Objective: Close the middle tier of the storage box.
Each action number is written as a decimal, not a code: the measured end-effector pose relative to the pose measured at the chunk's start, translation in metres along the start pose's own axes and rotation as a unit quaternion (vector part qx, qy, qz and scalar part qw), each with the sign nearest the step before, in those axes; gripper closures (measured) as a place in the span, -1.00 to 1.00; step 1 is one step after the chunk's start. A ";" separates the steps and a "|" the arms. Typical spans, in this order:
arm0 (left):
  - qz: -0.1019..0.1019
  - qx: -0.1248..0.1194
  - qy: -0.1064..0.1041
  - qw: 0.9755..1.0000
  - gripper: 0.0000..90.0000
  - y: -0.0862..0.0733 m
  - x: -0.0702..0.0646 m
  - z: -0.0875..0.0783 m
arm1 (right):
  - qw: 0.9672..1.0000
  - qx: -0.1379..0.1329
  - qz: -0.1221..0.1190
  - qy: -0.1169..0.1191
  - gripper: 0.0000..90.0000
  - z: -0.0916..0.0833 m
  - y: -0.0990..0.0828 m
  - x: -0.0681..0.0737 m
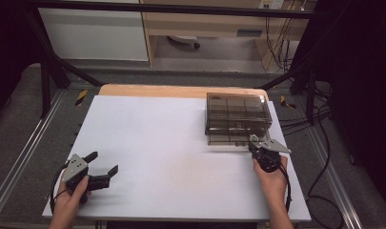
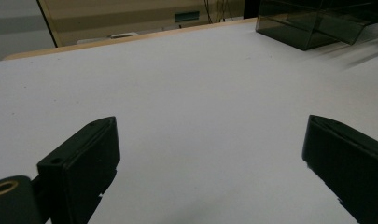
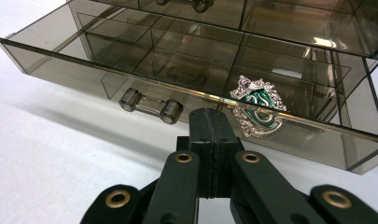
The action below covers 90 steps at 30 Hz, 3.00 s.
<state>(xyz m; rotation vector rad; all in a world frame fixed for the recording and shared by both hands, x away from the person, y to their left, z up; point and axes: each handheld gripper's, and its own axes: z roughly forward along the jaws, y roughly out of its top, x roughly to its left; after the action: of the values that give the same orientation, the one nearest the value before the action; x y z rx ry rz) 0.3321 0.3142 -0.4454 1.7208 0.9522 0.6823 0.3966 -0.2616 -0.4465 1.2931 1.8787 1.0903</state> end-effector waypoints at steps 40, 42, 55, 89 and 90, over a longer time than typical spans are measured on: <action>-0.010 0.001 0.015 1.000 -0.90 -0.002 0.003 -0.002 | 1.000 0.006 0.012 0.000 1.00 0.008 0.009 -0.010; -0.012 0.001 0.015 1.000 -0.90 -0.002 0.004 -0.002 | 1.000 0.007 0.015 -0.002 1.00 0.009 0.008 -0.012; -0.014 0.004 0.013 1.000 -0.89 -0.003 0.001 0.001 | 1.000 0.005 0.020 0.002 1.00 0.009 0.007 -0.014; -0.013 -0.004 0.012 1.000 -0.89 -0.001 0.000 0.001 | 1.000 -0.004 0.022 -0.007 1.00 0.013 0.007 -0.015; -0.013 -0.004 0.012 1.000 -0.89 -0.001 0.000 0.000 | 1.000 -0.005 0.022 -0.007 1.00 0.013 0.007 -0.015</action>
<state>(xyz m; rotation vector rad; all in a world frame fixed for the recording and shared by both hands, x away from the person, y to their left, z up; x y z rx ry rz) 0.3320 0.3139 -0.4467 1.6939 0.9865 0.6897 0.4161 -0.2703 -0.4460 1.3384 1.8417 1.1082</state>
